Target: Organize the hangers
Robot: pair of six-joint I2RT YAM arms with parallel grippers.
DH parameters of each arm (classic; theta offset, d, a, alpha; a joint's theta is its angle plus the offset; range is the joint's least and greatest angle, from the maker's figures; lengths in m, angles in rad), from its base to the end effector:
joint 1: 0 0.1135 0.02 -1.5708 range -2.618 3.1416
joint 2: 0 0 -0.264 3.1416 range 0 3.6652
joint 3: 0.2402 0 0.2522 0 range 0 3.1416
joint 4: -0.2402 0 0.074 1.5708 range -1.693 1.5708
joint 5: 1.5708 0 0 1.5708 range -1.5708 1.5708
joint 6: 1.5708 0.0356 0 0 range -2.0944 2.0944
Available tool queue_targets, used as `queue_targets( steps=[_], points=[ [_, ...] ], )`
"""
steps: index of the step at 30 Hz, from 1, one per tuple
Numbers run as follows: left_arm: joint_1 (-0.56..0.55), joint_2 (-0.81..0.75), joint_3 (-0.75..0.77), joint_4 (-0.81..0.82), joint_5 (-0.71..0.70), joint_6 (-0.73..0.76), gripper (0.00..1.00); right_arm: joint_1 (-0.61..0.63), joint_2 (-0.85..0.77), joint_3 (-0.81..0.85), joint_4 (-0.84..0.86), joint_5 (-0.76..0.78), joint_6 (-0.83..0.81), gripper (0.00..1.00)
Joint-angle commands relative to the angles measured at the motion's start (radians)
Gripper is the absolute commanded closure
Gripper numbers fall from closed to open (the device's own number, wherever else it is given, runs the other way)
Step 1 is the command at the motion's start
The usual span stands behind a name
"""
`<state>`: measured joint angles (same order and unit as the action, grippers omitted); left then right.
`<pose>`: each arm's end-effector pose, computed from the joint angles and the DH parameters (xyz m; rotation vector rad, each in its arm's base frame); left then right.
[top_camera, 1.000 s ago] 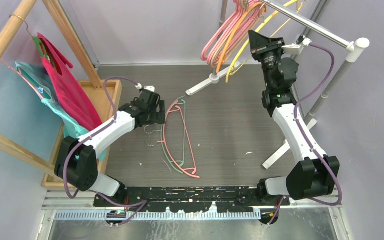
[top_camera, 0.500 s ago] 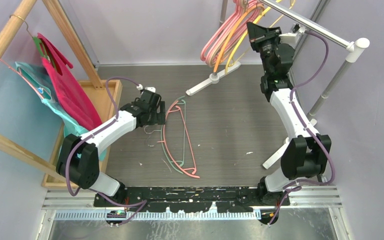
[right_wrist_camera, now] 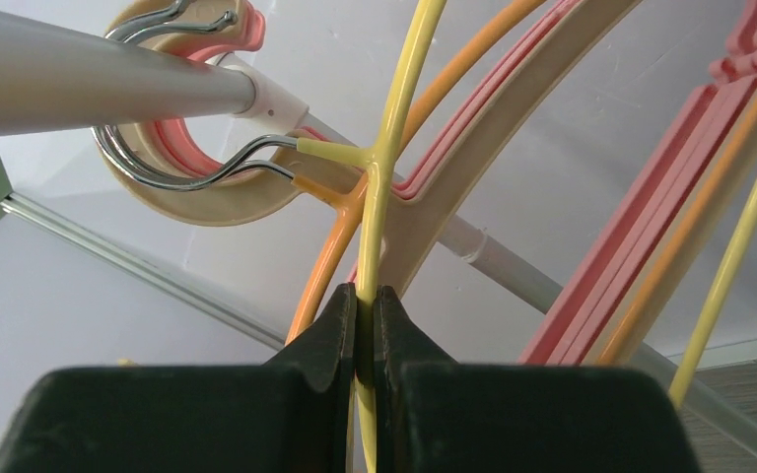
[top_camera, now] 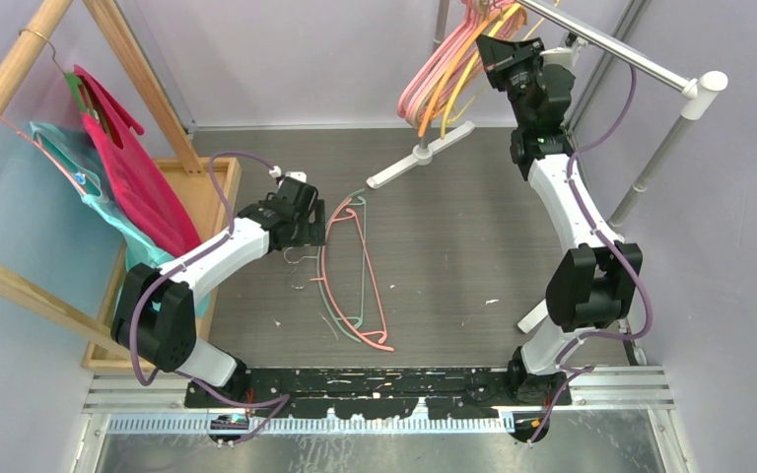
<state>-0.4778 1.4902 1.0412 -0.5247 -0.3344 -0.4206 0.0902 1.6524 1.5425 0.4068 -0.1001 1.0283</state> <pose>0.2771 -0.1303 0.2354 -0.0575 2.4672 0.0453 0.3943 0.0392 0.4414 0.5254 1.2377 1.0190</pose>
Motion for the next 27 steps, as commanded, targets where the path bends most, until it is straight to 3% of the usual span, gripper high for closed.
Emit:
queue_targets(
  steps=[1,5,7,12,14,20,27],
  points=[
    [-0.002,-0.011,0.022,0.012,-0.027,0.011,0.02,0.014,0.039,0.091,-0.12,-0.052,-0.046,0.98],
    [-0.002,-0.011,0.022,0.011,-0.026,0.011,0.02,0.015,0.032,0.064,-0.131,-0.041,-0.046,0.93],
    [-0.002,-0.011,0.022,0.011,-0.026,0.011,0.02,0.015,0.01,0.033,-0.122,-0.028,-0.046,0.83],
    [-0.002,-0.017,0.019,0.009,-0.024,0.008,0.02,0.015,-0.084,-0.052,-0.086,0.012,-0.053,0.45],
    [-0.002,-0.019,0.017,0.009,-0.024,0.006,0.02,0.015,-0.126,-0.08,-0.093,0.029,-0.075,0.37],
    [-0.002,-0.021,0.015,0.005,-0.028,0.006,0.02,0.016,-0.275,-0.173,-0.159,0.027,-0.158,0.23],
    [-0.003,-0.015,0.015,-0.002,-0.036,0.002,0.02,0.061,-0.524,-0.34,-0.344,0.065,-0.373,0.2]
  ],
)
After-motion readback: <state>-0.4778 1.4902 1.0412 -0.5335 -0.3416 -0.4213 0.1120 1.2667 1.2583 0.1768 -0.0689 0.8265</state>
